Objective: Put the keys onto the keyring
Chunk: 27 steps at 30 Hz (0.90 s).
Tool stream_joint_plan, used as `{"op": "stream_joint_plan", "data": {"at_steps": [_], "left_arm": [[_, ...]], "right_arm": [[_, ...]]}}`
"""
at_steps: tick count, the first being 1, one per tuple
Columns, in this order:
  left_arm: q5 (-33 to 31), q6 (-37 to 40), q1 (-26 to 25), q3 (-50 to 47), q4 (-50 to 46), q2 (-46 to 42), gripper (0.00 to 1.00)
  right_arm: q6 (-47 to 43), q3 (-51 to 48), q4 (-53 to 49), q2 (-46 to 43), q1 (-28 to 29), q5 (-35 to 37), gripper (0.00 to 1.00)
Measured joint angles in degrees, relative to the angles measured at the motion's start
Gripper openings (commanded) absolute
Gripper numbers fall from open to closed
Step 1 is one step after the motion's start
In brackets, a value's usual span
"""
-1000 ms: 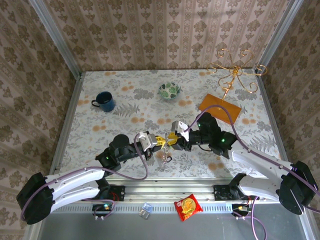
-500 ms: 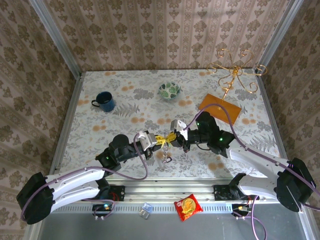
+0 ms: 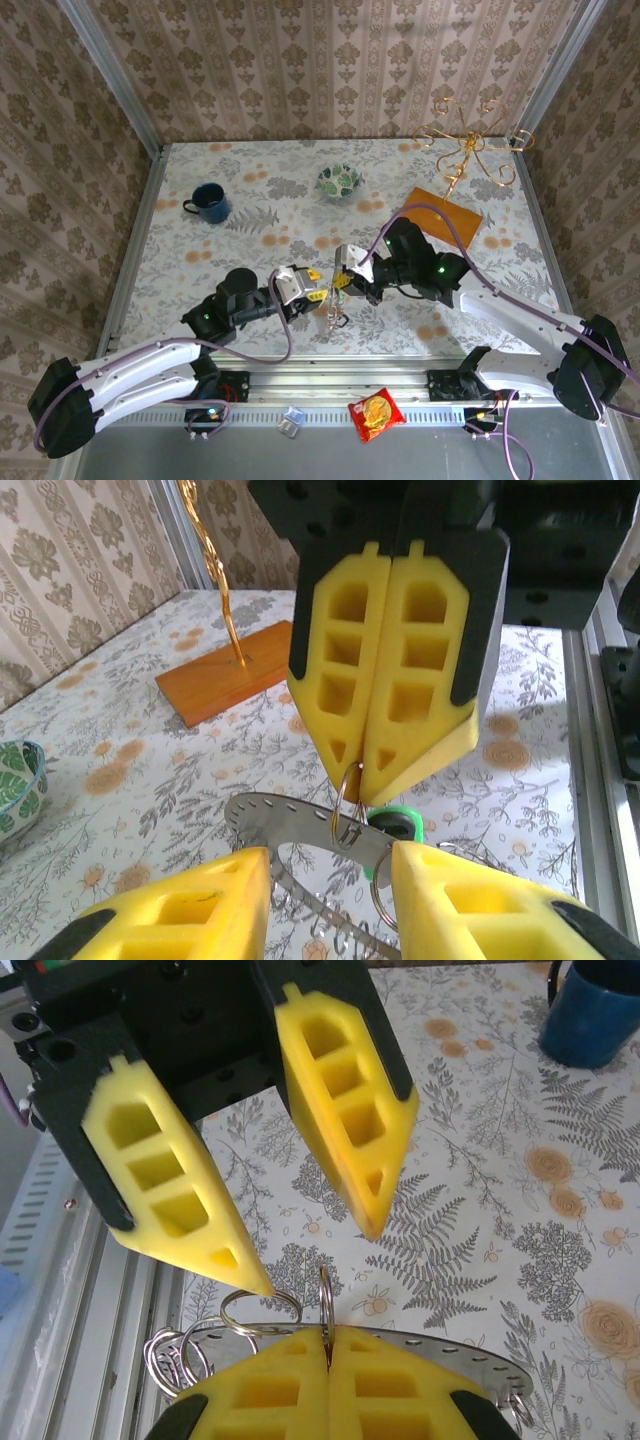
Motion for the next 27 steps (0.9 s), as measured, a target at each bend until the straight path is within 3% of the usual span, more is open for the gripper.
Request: {"op": "stream_joint_plan", "data": {"at_steps": [15,19,21,24,27], "left_arm": [[4.48,1.68,2.03,2.73,-5.31,2.10,0.19],[5.99,1.99,2.34,3.02,-5.70,2.73,0.02],[6.82,2.47,2.38,3.15,-5.97,3.02,0.00],[7.45,2.54,2.69,3.34,-6.12,2.99,0.00],[7.45,2.49,2.69,3.32,-5.97,2.99,0.00]], "right_arm": [[-10.16,9.49,-12.00,6.08,4.57,5.84,0.00],[-10.60,9.66,-12.28,6.23,4.96,6.38,0.00],[-10.51,9.68,-12.26,6.25,4.90,6.71,0.00],[-8.66,8.94,-10.75,5.62,4.26,6.43,0.22],[-4.81,5.25,-5.90,2.56,2.08,3.89,0.29]]}}
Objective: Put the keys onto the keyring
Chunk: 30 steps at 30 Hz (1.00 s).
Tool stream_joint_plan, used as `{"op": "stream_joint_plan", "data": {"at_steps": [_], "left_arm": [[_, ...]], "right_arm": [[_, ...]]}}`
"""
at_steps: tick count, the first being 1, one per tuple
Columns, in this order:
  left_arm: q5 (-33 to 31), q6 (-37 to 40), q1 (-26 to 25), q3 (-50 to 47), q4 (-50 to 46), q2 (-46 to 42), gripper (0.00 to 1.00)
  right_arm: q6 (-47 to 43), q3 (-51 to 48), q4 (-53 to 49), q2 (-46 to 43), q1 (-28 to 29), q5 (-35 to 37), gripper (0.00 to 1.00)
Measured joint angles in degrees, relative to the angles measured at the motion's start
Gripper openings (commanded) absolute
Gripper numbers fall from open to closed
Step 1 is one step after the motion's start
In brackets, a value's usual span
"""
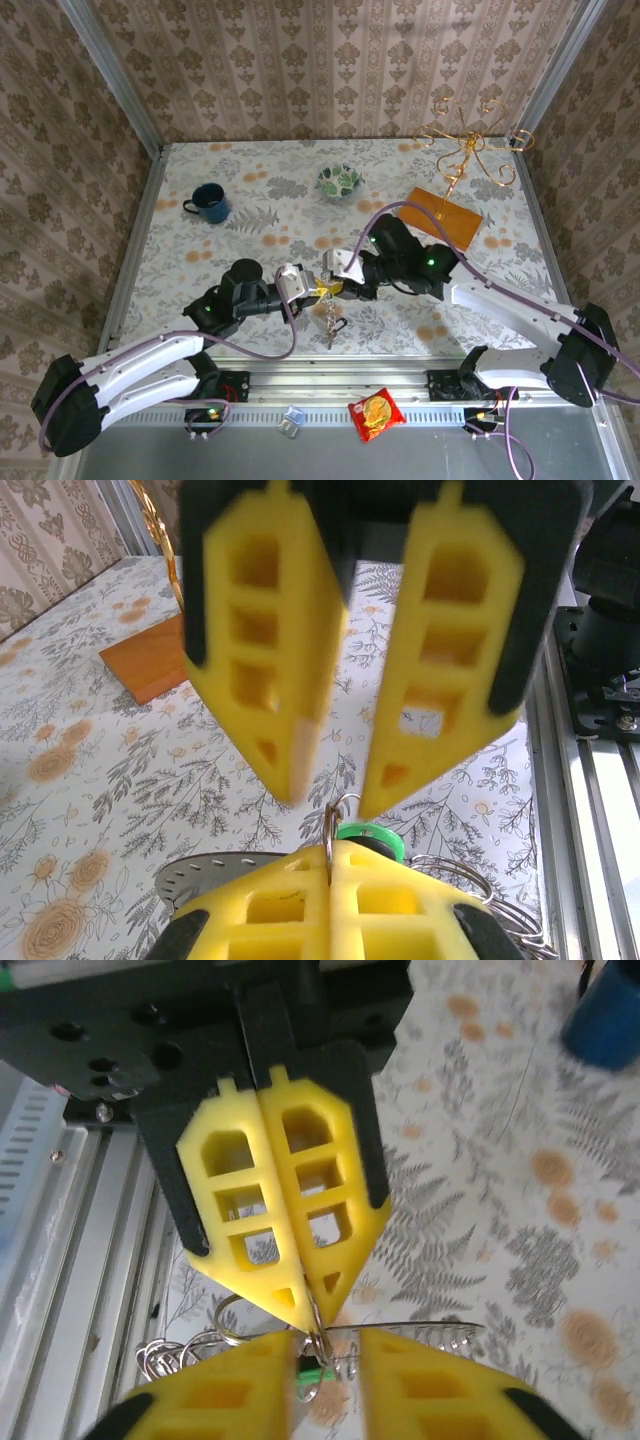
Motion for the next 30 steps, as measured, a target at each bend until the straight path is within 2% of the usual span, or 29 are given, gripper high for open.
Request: {"op": "stream_joint_plan", "data": {"at_steps": [4,12,17,21,24,30], "left_arm": [[0.02,-0.72,0.00,-1.07,3.52,0.00,0.00],[0.02,-2.01,0.00,-3.39,9.07,0.02,0.00],[0.00,-2.16,0.00,-3.41,9.90,0.02,0.00],[0.00,-2.16,-0.02,-3.50,10.03,0.02,0.00],[-0.26,-2.16,0.00,-3.58,10.23,0.00,0.00],[-0.39,-2.16,-0.02,-3.96,10.73,0.02,0.00]], "right_arm": [[5.22,-4.98,4.79,-3.67,-2.99,-2.05,0.31],[12.13,-8.90,8.85,-3.89,-3.17,-4.57,0.28],[14.08,-8.90,10.60,-3.89,-3.17,-5.20,0.21],[14.84,-8.90,11.10,-3.52,-3.17,-5.51,0.07],[15.32,-8.90,11.08,-3.23,-3.17,-5.86,0.00],[15.26,-8.85,10.82,-1.99,-3.19,-5.86,0.00]]}}
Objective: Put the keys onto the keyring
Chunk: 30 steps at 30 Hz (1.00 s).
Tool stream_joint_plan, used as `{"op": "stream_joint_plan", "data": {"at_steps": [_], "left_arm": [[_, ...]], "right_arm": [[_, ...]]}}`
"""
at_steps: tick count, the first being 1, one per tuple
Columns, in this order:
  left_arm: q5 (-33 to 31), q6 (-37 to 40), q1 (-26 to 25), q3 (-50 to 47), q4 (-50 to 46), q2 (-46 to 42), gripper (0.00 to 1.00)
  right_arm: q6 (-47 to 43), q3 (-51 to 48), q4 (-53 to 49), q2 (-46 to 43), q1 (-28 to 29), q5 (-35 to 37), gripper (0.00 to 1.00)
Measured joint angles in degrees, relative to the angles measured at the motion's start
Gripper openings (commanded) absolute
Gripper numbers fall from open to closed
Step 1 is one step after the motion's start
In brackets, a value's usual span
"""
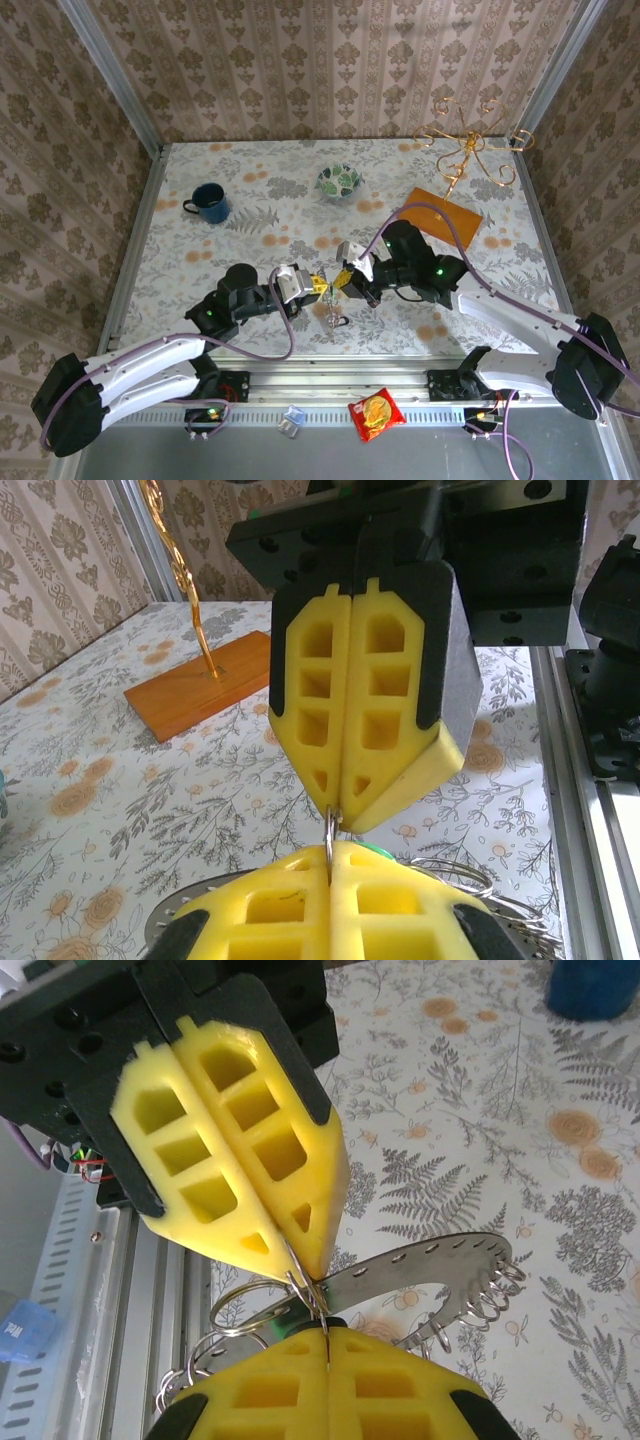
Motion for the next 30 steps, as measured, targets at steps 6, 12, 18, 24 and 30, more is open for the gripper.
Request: {"op": "stream_joint_plan", "data": {"at_steps": [6,12,18,24,30], "left_arm": [[-0.15,0.02,-0.15,-0.09,0.35,0.87,0.00],[-0.68,0.02,-0.92,-0.13,1.29,1.07,0.00],[-0.70,-0.02,-1.18,-0.68,2.58,1.07,0.00],[-1.20,-1.11,-1.55,-1.84,5.68,1.14,0.00],[-2.73,-2.40,-1.55,-2.86,8.83,1.86,0.00]], "right_arm": [[-0.17,0.96,-0.85,4.11,0.00,-0.85,0.00],[-0.94,-0.09,0.98,1.95,-0.15,-0.35,0.28],[-1.20,-2.62,3.89,-1.09,-0.26,0.04,0.27],[-1.05,-2.62,5.86,-0.37,-0.26,-0.22,0.21],[-0.57,-2.62,7.74,0.92,-0.26,-1.49,0.00]]}}
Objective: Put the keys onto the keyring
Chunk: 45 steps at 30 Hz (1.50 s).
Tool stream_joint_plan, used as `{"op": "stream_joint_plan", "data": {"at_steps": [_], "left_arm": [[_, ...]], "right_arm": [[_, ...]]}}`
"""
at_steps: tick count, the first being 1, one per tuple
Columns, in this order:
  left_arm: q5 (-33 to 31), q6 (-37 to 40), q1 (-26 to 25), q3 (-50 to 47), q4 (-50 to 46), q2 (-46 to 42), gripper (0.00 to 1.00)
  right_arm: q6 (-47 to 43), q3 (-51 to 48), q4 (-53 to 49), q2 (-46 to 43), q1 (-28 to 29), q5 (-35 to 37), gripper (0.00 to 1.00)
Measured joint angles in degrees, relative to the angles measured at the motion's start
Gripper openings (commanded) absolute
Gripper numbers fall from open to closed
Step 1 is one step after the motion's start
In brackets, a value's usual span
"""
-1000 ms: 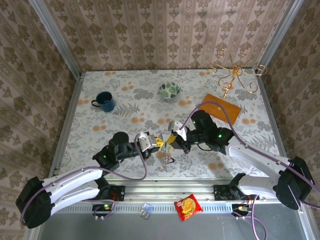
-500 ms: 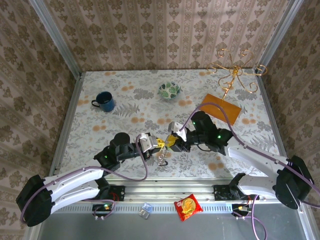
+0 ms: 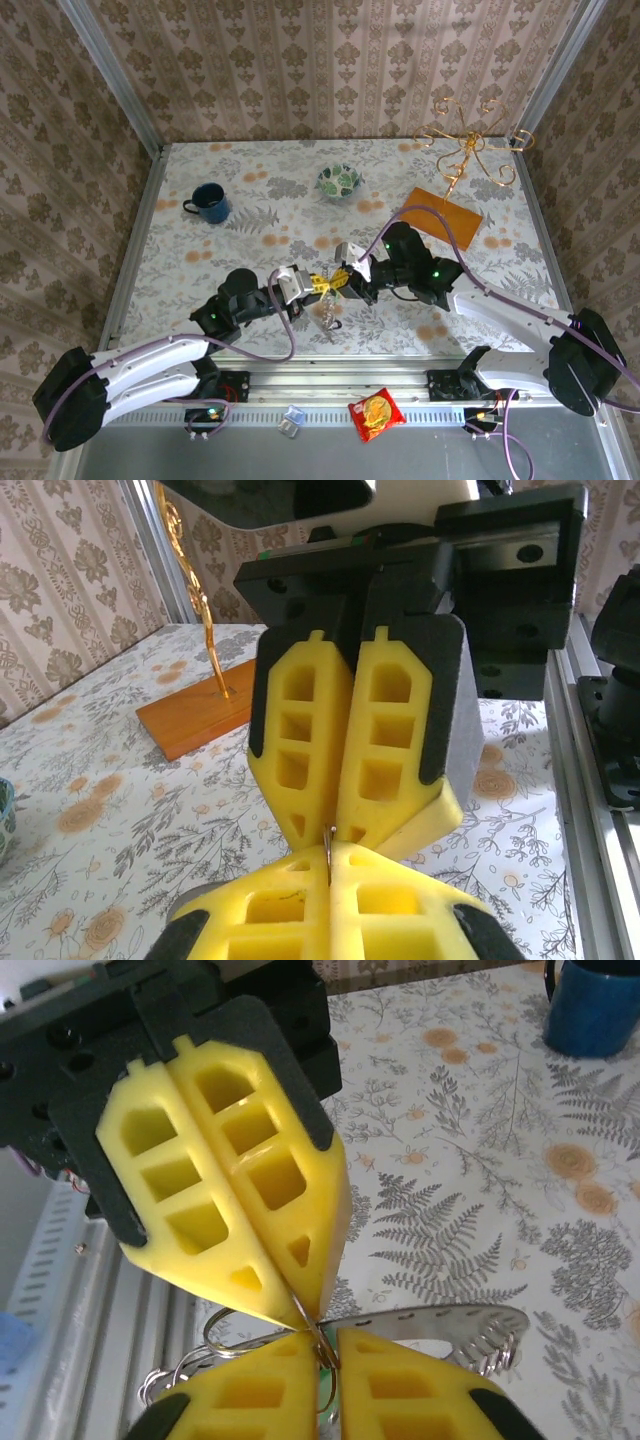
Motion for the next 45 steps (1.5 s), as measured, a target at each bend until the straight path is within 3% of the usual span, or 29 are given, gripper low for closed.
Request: {"op": "stream_joint_plan", "data": {"at_steps": [2,4,6,19,32,38,40,45], "left_arm": [[-0.61,-0.42,0.00,-0.20,0.57,0.13,0.01],[-1.20,-0.66,0.00,-0.20,0.76,0.11,0.20],[-1.77,-1.22,-0.07,-0.20,0.63,-0.17,0.30],[-1.11,3.39,1.97,4.11,-15.28,-5.33,0.33],[4.48,6.60,3.74,7.72,-20.92,-1.16,0.17],[6.56,8.28,4.24,9.66,-23.65,-0.35,0.00],[6.91,8.70,4.28,9.81,-24.13,-0.15,0.00],[6.84,8.46,4.57,9.46,-22.75,-0.15,0.00]], "right_arm": [[-0.15,0.00,0.28,0.15,-0.11,-0.39,0.00],[-0.42,0.00,0.48,0.15,-0.20,-0.44,0.00],[-1.16,0.15,-0.11,0.13,-0.22,-0.39,0.00],[-15.04,13.55,-21.46,3.85,1.90,4.85,0.00],[-22.95,22.18,-32.59,8.98,6.49,10.75,0.00],[-23.50,23.32,-33.27,8.96,6.99,12.07,0.00],[-23.15,23.30,-33.27,8.94,6.91,11.96,0.00],[-18.67,18.60,-27.41,6.16,4.52,8.79,0.26]]}}
